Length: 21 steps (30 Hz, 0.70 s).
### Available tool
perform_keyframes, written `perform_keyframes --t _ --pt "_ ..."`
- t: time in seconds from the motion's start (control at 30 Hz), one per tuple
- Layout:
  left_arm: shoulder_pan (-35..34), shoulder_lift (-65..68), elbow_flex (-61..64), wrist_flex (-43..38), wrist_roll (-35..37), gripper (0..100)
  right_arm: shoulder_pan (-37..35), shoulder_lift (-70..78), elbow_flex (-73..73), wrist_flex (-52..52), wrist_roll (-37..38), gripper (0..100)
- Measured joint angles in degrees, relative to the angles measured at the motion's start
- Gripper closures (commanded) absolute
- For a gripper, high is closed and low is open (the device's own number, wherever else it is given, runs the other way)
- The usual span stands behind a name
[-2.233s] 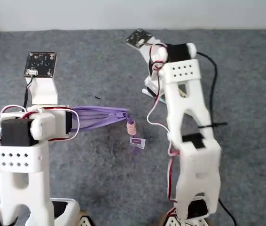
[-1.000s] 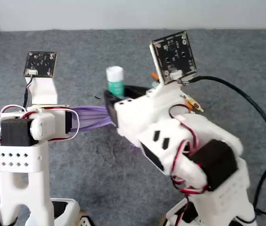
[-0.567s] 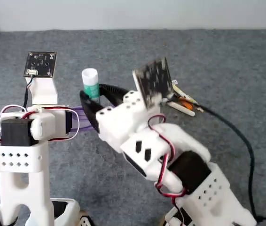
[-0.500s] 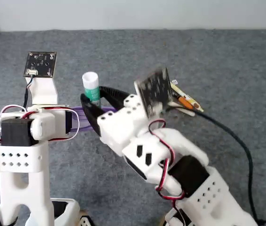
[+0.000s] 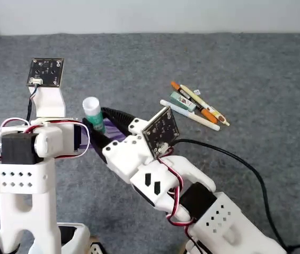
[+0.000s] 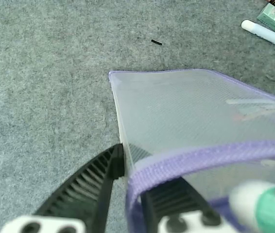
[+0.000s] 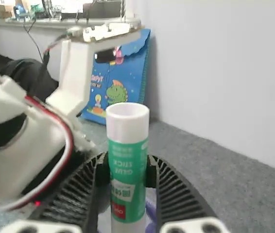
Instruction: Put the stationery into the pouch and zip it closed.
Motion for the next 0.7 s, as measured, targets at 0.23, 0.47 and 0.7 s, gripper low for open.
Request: perform_keyframes --t 0.23,0.47,0.7 --pt "0.0 0.0 0.0 0.0 0.0 99 0.18 5.45 0.0 -5.19 0.0 98.7" --pt "0.0 0.0 0.0 -0.09 0.0 99 0.44 6.24 0.35 -3.43 3.87 87.2" --pt "0.18 0.09 0.0 -0.09 0.0 99 0.7 5.71 0.35 1.85 5.19 83.8"
